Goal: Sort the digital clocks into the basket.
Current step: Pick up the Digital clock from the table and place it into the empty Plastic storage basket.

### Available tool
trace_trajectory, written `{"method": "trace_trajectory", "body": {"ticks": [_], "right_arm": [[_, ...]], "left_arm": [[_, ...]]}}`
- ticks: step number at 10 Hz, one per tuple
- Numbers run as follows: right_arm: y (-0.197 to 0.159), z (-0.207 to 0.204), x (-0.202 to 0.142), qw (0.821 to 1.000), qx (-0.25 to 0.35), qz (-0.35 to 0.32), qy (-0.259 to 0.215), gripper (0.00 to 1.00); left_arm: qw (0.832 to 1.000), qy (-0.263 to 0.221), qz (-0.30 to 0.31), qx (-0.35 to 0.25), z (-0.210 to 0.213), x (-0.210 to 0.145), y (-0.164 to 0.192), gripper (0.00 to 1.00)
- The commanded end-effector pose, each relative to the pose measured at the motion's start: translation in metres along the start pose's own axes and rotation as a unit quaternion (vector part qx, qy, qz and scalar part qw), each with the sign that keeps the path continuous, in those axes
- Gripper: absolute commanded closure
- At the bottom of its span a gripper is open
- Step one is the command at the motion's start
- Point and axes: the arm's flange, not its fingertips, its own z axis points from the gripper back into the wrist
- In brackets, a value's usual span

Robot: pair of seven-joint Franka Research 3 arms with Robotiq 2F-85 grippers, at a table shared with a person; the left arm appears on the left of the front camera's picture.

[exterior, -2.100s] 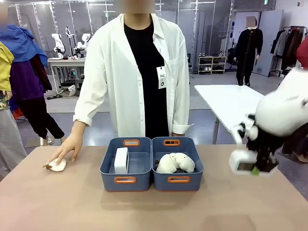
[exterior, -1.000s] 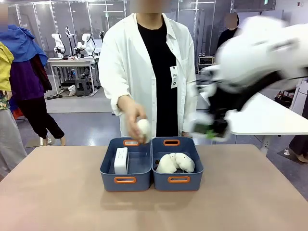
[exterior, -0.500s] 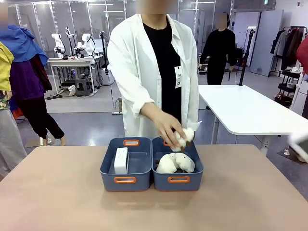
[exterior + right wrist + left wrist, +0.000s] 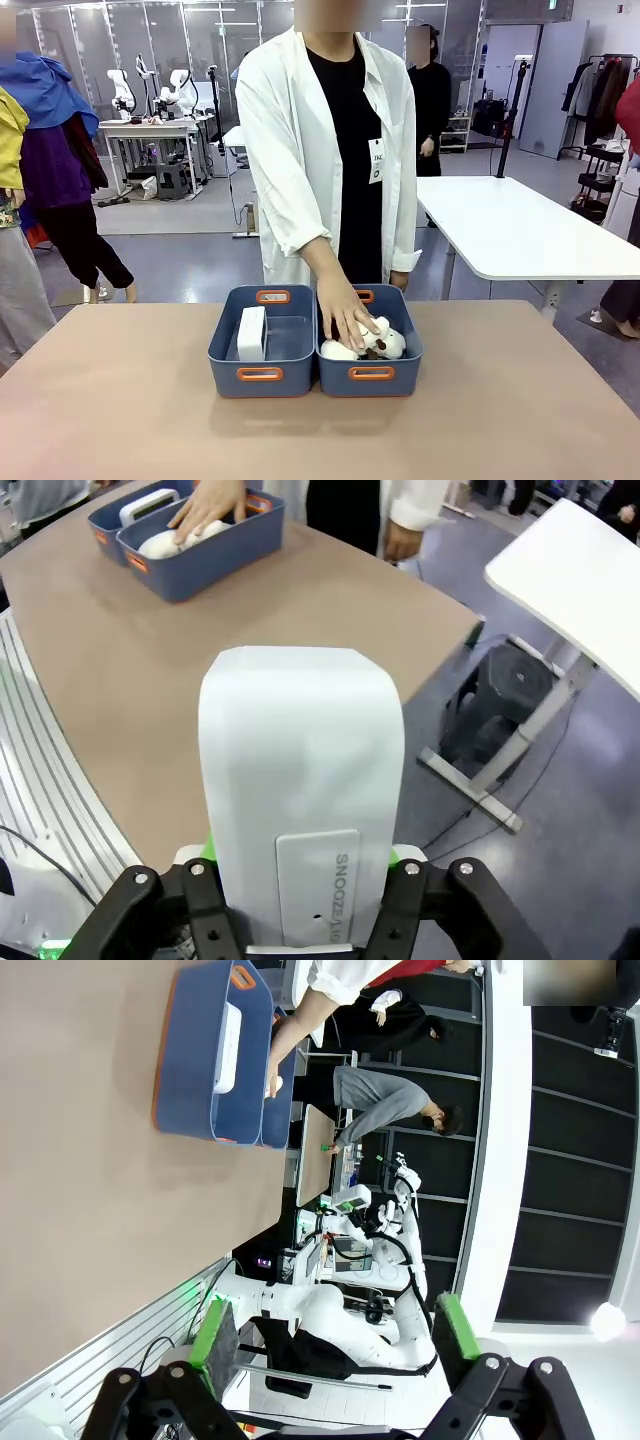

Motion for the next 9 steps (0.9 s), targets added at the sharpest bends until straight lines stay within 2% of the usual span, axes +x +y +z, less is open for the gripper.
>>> {"method": "trace_trajectory", "body": {"ticks": [1,2,3,5,6,9], "right_arm": [[0.003,-0.026,0.040,0.998,0.040,0.056,0.011,0.93],[0.011,-0.047,0.065,0.994,0.058,0.086,0.031,0.93],[0.032,-0.085,0.106,0.985,0.083,0.139,0.063,0.93],[0.058,-0.117,0.138,0.972,0.103,0.189,0.094,0.93],[0.068,-0.127,0.142,0.966,0.118,0.200,0.113,0.93],[0.102,-0.161,0.178,0.949,0.143,0.244,0.138,0.93]], "left_arm": [[1.000,0.004,-0.004,0.004,0.003,-0.005,0.000,0.00],[1.000,0.004,-0.004,0.004,0.003,-0.005,0.000,0.00],[1.000,0.004,-0.004,0.004,0.003,-0.005,0.000,0.00],[1.000,0.004,-0.004,0.004,0.003,-0.005,0.000,0.00],[1.000,0.004,-0.004,0.004,0.003,-0.005,0.000,0.00],[1.000,0.004,-0.004,0.004,0.003,-0.005,0.000,0.00]]}}
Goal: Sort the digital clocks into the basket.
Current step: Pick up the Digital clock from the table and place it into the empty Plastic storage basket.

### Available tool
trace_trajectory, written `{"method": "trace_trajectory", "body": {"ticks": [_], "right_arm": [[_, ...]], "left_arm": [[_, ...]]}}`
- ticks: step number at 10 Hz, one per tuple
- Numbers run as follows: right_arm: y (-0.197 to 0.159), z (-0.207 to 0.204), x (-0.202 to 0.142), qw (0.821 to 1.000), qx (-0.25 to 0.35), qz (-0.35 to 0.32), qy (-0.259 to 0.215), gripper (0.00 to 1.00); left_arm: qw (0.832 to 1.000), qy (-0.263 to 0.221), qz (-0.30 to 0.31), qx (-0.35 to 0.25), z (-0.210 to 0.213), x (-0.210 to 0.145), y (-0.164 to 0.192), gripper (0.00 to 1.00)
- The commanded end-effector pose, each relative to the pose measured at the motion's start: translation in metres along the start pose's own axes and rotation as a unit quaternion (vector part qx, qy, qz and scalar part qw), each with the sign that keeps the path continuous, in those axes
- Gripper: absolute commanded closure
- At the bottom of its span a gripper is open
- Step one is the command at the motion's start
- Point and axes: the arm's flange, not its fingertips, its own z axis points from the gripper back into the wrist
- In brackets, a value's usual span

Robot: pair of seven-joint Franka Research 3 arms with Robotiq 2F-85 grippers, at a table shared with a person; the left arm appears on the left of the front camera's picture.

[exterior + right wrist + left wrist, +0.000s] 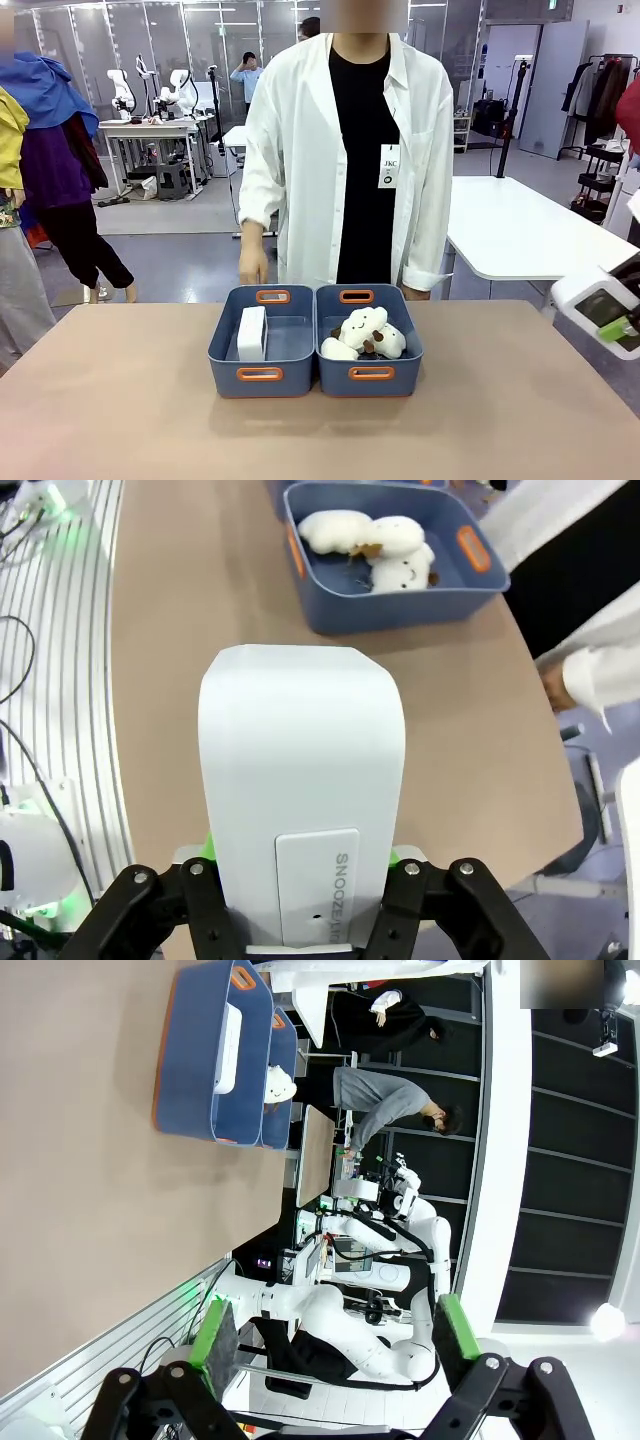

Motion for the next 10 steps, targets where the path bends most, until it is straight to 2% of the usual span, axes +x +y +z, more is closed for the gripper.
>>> {"method": "trace_trajectory", "body": {"ticks": [1,4,5,7,9,10], "right_arm": [[0.006,-0.014,0.041,0.999,0.003,0.034,0.028,0.93],[-0.006,-0.087,0.152,0.990,0.028,0.099,0.097,0.93],[-0.004,-0.112,0.179,0.987,0.034,0.112,0.114,0.93],[0.002,-0.146,0.207,0.989,0.036,0.090,0.113,0.93],[0.005,-0.148,0.210,0.991,0.025,0.079,0.108,0.93],[0.011,-0.159,0.213,0.988,0.042,0.105,0.105,0.93]], "left_arm": [[1.000,0.005,-0.004,0.004,0.003,-0.004,0.000,0.00],[1.000,0.005,-0.004,0.004,0.003,-0.004,0.000,0.00],[1.000,0.005,-0.004,0.004,0.003,-0.004,0.000,0.00],[1.000,0.005,-0.004,0.004,0.003,-0.004,0.000,0.00],[1.000,0.005,-0.004,0.004,0.003,-0.004,0.000,0.00],[1.000,0.005,-0.004,0.004,0.003,-0.004,0.000,0.00]]}}
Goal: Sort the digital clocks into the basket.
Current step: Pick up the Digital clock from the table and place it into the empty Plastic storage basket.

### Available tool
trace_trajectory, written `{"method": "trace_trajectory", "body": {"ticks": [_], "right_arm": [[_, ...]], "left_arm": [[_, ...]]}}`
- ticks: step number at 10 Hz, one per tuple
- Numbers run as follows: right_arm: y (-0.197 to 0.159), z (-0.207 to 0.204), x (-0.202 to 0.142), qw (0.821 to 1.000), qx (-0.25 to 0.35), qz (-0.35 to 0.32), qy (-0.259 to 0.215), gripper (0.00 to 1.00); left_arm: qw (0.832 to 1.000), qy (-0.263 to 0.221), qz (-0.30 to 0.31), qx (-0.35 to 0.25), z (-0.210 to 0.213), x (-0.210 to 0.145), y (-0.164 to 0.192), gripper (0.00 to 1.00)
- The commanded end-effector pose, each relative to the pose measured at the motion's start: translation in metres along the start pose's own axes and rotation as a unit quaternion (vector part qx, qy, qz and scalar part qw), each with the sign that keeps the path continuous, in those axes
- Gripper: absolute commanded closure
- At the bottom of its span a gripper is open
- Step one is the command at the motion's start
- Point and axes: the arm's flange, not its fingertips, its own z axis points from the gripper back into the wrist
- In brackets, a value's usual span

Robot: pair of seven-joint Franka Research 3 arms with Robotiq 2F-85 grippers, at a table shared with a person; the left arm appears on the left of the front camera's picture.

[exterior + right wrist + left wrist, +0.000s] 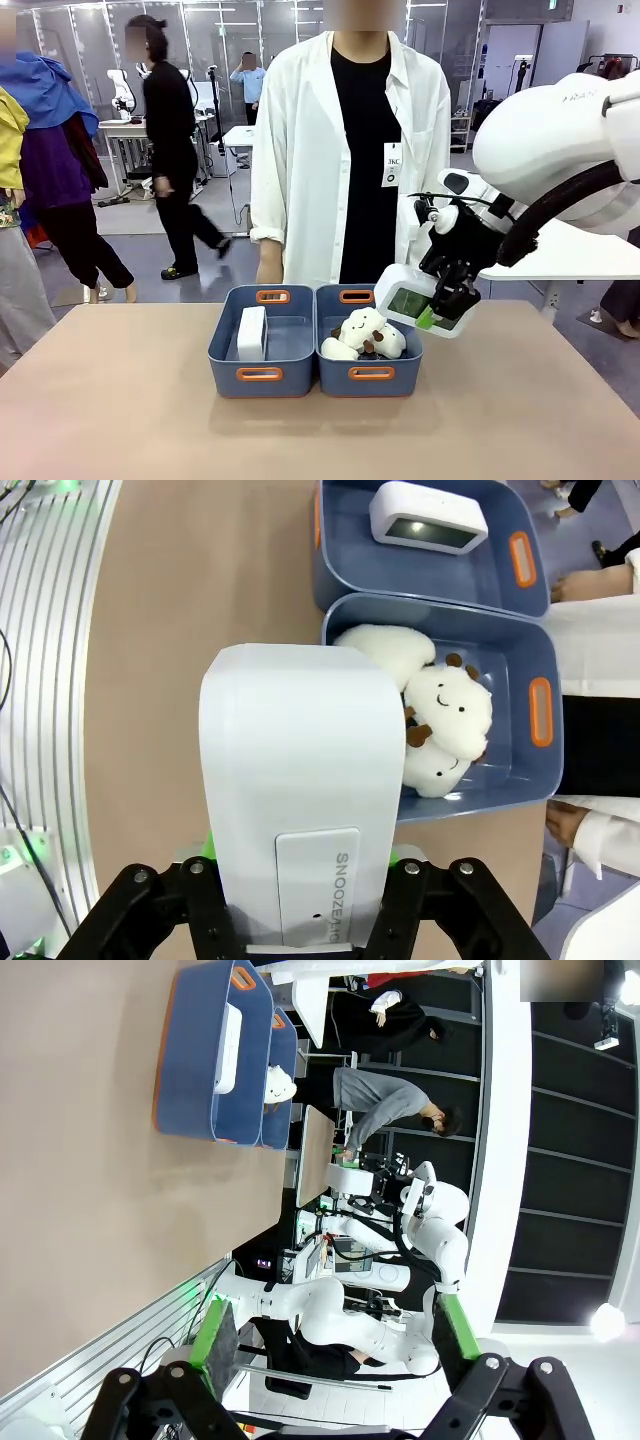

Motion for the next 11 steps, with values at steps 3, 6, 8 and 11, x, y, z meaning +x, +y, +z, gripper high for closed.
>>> {"method": "trace_trajectory", "body": {"ticks": [3,6,8,11], "right_arm": [[0.004,0.002,0.005,1.000,0.002,0.011,0.001,0.93],[-0.009,-0.020,0.032,0.998,-0.030,-0.051,0.020,0.47],[-0.022,-0.041,0.081,0.984,-0.038,-0.175,0.005,0.47],[-0.041,-0.065,0.130,0.939,-0.052,-0.340,-0.015,0.47]], "left_arm": [[1.000,0.005,-0.005,0.004,0.002,-0.004,0.000,0.00],[1.000,0.005,-0.005,0.004,0.002,-0.004,0.000,0.00],[1.000,0.005,-0.005,0.004,0.002,-0.004,0.000,0.00],[1.000,0.005,-0.005,0.004,0.002,-0.004,0.000,0.00]]}}
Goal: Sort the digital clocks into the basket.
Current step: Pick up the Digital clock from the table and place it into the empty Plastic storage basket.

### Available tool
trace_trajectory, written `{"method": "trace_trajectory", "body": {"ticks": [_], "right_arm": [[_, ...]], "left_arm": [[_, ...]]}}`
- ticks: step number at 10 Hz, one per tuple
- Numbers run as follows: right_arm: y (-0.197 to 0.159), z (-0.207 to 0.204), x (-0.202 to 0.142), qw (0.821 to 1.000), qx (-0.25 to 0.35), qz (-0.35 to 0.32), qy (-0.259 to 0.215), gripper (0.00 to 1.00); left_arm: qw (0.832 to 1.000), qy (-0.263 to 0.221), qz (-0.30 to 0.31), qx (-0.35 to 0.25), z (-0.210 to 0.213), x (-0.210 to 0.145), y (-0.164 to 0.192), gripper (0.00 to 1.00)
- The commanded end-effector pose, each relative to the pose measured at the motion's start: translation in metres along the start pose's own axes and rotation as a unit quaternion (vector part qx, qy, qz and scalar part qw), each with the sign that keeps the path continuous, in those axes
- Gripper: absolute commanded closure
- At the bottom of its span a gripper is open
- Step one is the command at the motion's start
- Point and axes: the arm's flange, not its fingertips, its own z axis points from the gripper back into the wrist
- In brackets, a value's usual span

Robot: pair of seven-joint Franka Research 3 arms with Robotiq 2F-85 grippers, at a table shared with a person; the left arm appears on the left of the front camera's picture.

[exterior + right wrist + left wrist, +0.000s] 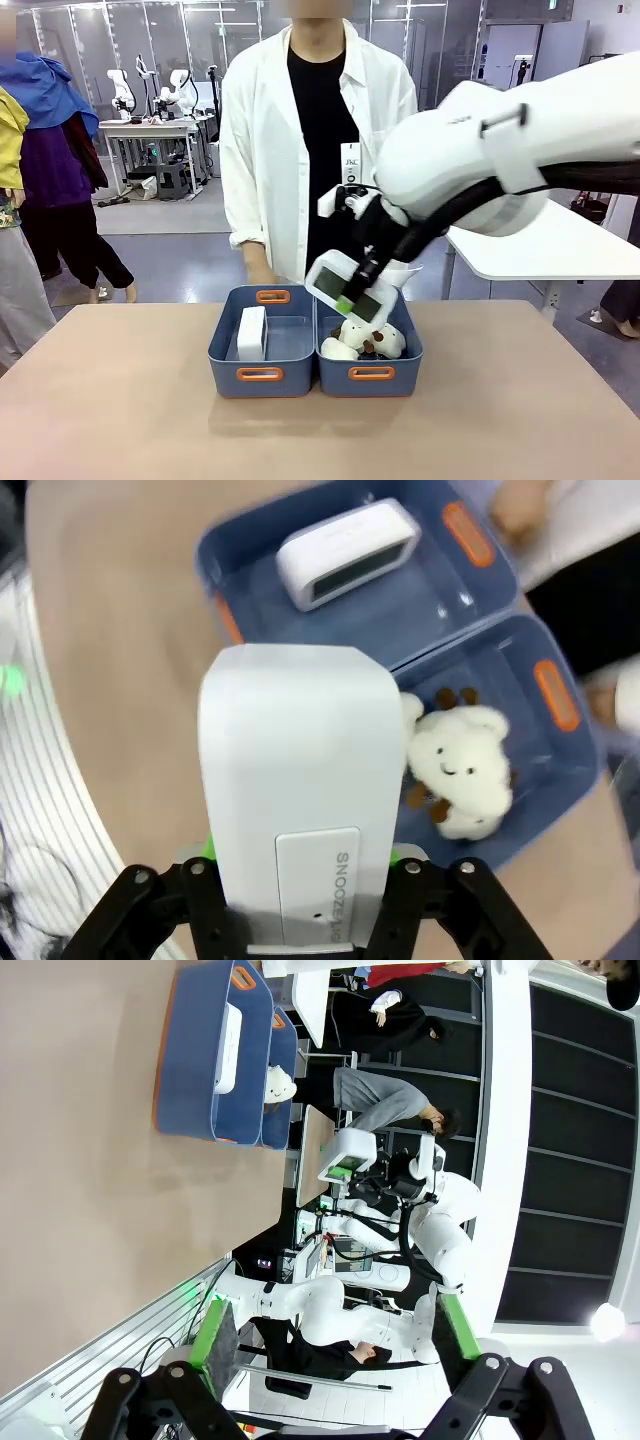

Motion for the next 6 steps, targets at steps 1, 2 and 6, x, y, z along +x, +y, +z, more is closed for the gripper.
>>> {"method": "trace_trajectory", "body": {"ticks": [1,2,6], "right_arm": [[0.009,-0.022,0.037,0.994,-0.035,-0.105,0.001,0.47],[0.016,-0.038,0.047,0.992,-0.040,-0.117,0.010,0.47],[0.021,-0.087,0.065,0.970,-0.084,-0.227,0.022,0.47]], "left_arm": [[1.000,0.005,-0.005,0.004,0.003,-0.004,0.000,0.00],[1.000,0.005,-0.005,0.004,0.003,-0.004,0.000,0.00],[1.000,0.005,-0.005,0.004,0.003,-0.004,0.000,0.00]]}}
